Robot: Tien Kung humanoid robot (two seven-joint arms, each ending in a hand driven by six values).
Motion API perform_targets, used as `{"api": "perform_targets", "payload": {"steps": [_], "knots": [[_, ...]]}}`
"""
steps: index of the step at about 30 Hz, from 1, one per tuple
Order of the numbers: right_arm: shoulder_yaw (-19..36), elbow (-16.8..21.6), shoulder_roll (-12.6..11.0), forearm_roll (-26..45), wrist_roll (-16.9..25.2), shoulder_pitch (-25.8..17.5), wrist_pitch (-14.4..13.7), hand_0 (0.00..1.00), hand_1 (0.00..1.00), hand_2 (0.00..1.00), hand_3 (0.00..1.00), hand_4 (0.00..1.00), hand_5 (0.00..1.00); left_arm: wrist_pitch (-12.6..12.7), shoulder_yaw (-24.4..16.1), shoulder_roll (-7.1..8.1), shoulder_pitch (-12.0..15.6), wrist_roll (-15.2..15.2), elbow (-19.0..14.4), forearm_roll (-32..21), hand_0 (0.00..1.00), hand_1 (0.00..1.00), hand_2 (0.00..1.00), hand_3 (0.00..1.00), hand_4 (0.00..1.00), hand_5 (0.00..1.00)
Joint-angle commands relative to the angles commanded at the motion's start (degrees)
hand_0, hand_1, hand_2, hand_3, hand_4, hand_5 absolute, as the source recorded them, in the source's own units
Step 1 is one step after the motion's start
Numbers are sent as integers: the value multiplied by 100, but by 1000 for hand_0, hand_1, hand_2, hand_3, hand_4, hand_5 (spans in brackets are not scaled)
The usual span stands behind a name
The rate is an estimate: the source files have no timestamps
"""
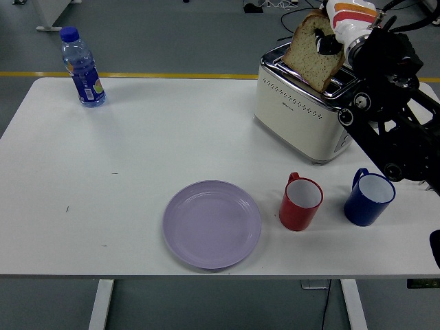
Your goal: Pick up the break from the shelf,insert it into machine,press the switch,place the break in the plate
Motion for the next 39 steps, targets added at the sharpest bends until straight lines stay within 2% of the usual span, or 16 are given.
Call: {"api": "perform_targets", "payload": {"steps": [11,22,30,31,33,37,38,39], "knots": [[91,-87,-45,-112,4,128,-3,261,305,382,504,391,2,3,-18,6,-3,1,0,8,664,574,597,629,352,998],[35,-215,-35,-79,-9,51,18,260,304,381,505,397,2,7,-70,7,-11,10,0,63,664,574,597,630,352,998],[-125,-488,86,-93,54,98,-27,263,306,382,504,405,2,9,-99,2,-6,19,0,97,665,575,599,629,352,998],[-153,-558,119,-94,84,105,-48,288,333,425,539,437,2,8,-103,2,-5,22,0,107,664,576,599,630,352,998],[-173,-623,154,-93,116,105,-49,288,333,425,539,437,2,8,-108,1,-2,24,0,115,664,576,599,630,352,998],[-218,-799,239,-125,253,109,68,288,333,425,539,437,2,11,-126,-2,3,28,0,140,664,576,599,630,352,998],[-219,-817,246,-132,271,107,82,482,526,610,760,630,45,11,-126,-2,4,28,0,141,664,576,598,630,352,998],[-209,-843,259,-131,298,107,127,482,526,610,760,630,45,13,-139,-5,6,30,0,150,664,576,598,630,352,998]]}}
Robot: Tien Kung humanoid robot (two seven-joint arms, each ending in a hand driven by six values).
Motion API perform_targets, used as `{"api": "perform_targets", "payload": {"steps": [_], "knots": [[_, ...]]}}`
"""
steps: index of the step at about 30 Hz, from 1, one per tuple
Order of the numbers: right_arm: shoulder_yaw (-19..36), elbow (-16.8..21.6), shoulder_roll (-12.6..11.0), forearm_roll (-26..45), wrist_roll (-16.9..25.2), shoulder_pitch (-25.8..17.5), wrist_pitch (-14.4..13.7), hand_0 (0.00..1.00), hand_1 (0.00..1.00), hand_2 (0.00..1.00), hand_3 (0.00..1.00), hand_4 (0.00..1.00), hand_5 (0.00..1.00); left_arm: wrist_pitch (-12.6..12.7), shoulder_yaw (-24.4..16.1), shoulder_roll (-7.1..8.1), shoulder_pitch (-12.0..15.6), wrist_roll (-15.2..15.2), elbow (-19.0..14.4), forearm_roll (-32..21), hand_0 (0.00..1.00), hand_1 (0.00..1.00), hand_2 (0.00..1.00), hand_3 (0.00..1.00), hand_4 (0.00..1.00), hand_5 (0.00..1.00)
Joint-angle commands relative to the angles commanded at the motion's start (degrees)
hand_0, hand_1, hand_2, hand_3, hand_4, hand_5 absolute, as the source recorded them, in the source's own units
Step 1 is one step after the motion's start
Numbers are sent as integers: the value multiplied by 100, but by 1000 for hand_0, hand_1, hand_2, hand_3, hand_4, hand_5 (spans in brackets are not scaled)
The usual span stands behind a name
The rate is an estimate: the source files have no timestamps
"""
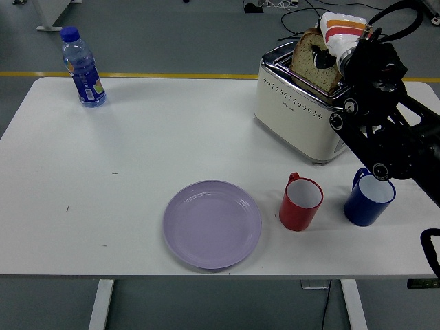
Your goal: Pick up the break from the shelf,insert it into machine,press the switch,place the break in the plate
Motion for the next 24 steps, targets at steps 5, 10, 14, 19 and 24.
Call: {"api": "perform_targets", "payload": {"steps": [5,10,14,19,24], "knots": [[29,-37,6,63,62,6,92,838,784,946,992,755,148,0,-12,0,-2,5,0,24,664,577,600,630,352,998],[79,-56,2,121,133,-13,28,838,784,946,992,755,148,0,-19,-2,3,16,0,46,664,577,600,630,352,998],[134,-51,-13,148,157,-41,-12,900,848,998,998,802,182,0,-34,-7,14,27,0,72,664,576,602,629,351,998],[279,195,-186,188,174,-180,-145,901,852,998,998,826,205,-5,-48,-11,38,35,0,104,664,577,603,630,350,998],[405,598,-462,349,124,-390,-499,827,777,944,983,747,197,-4,-27,-10,45,23,0,70,663,577,603,629,349,998]]}}
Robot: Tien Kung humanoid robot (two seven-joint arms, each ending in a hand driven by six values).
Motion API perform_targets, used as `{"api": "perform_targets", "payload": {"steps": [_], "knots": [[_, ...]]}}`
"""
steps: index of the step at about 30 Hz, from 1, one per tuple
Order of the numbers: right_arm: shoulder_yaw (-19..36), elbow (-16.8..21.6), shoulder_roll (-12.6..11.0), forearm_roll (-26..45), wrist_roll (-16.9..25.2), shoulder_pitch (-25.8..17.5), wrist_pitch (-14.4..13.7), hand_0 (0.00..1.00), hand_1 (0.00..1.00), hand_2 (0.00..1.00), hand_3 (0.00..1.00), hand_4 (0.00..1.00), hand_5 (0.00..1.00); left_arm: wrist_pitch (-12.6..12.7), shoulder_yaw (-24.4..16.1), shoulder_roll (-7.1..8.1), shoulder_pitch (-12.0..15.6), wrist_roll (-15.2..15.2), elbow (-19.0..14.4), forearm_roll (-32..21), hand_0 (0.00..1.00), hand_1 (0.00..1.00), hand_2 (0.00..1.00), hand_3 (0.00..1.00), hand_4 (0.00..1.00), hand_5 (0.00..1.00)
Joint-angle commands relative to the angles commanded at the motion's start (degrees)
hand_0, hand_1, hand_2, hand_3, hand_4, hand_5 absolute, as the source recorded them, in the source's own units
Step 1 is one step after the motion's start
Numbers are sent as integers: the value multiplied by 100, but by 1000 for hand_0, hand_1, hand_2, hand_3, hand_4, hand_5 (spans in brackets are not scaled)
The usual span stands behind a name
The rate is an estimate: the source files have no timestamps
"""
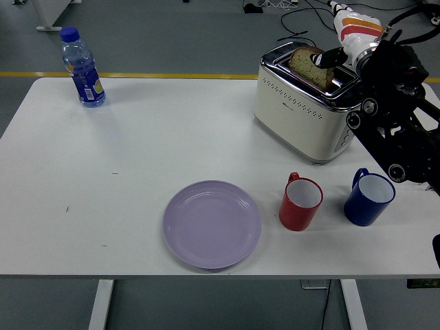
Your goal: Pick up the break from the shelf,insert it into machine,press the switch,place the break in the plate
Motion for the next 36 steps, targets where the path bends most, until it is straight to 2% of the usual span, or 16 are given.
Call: {"api": "perform_targets", "payload": {"steps": [3,4,5,7,10,11,12,16,17,20,22,23,24,31,36], "knots": [[221,480,-322,255,-4,-319,-666,827,777,944,983,747,197,-2,27,2,6,-13,0,-39,663,577,603,629,349,998],[233,511,-338,267,0,-336,-743,827,777,944,983,747,197,-3,30,3,6,-14,0,-42,663,577,603,629,349,998],[339,655,-452,356,93,-456,-958,527,532,625,835,490,126,0,11,-1,10,-16,0,-37,663,578,602,629,348,998],[527,904,-657,613,266,-680,-1388,527,532,625,835,490,126,-2,17,-3,11,-22,0,-54,663,578,602,629,348,998],[751,1205,-959,1080,459,-1006,-1716,527,532,625,835,490,126,-5,16,-4,14,-23,0,-55,663,578,602,629,348,998],[800,1289,-1042,1213,485,-1102,-1763,224,251,354,731,363,2,-7,9,-5,16,-23,0,-49,664,578,604,629,347,998],[835,1364,-1111,1323,501,-1191,-1793,224,251,354,731,363,2,-8,4,-5,18,-23,0,-43,664,578,604,629,347,998],[946,1606,-1324,1498,505,-1515,-1810,224,251,354,731,363,2,-6,-26,-14,31,-28,0,-36,664,578,604,629,347,998],[964,1654,-1370,1515,506,-1590,-1790,206,209,316,695,385,2,-7,-35,-16,33,-29,0,-29,662,578,604,629,347,998],[996,1779,-1501,1578,502,-1816,-1634,206,209,316,695,385,2,-12,-49,-19,36,-32,0,-8,662,578,604,629,347,998],[1014,1856,-1572,1658,536,-1968,-1422,206,209,316,695,385,2,-13,-57,-23,38,-39,0,-6,662,578,604,629,347,998],[1011,1886,-1596,1738,551,-2031,-1332,177,193,299,714,440,2,-15,-57,-24,39,-42,0,-6,661,578,604,628,346,998],[998,1928,-1624,1813,561,-2111,-1238,177,193,299,714,440,2,-17,-47,-22,40,-49,0,-15,661,578,604,628,346,998],[916,2050,-1694,1834,500,-2461,-797,177,193,293,717,443,2,-23,-42,-12,38,-65,0,-20,661,577,604,628,345,998],[993,2088,-1734,1818,440,-2680,-630,173,191,296,723,420,2,-24,-55,-11,36,-62,0,-3,660,577,603,628,346,998]]}}
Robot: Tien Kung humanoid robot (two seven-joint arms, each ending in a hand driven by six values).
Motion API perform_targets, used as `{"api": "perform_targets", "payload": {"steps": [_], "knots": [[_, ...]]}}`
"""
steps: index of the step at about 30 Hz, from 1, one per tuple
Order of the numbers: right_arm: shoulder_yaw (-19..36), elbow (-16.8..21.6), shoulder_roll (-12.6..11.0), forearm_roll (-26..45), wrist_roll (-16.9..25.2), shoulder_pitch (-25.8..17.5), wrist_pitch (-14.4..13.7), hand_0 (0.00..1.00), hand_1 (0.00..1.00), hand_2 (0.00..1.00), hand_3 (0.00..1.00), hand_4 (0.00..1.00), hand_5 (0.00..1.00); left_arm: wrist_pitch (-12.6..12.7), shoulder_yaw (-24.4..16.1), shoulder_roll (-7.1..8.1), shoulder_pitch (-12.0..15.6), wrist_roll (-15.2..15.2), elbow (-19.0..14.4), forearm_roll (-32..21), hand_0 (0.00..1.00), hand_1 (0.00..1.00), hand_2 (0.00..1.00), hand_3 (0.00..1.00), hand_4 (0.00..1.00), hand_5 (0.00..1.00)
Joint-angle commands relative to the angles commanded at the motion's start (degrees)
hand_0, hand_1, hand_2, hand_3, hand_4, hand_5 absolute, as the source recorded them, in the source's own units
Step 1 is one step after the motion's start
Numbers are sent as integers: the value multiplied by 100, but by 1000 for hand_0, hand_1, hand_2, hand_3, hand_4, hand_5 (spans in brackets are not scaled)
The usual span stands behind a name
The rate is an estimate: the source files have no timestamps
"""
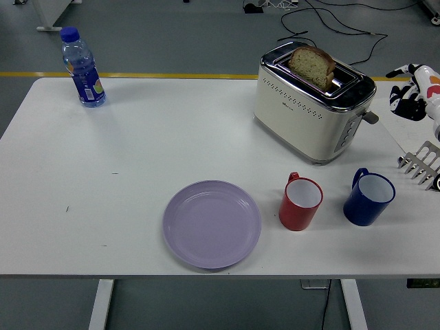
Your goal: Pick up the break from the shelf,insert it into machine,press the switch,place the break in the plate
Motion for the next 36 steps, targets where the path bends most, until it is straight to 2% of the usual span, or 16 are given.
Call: {"api": "perform_targets", "payload": {"steps": [9,20,36], "knots": [[-55,94,-49,22,-96,-231,135,169,191,297,725,410,2,-3,-50,-6,5,14,0,53,660,575,603,628,345,998],[-298,-149,57,4,-149,-190,270,145,186,291,715,400,2,-3,-71,-16,7,28,0,91,660,576,603,628,342,998],[-412,-220,112,-17,-229,-205,360,134,180,289,702,390,2,-1,-78,-24,-7,36,0,106,660,576,605,627,338,998]]}}
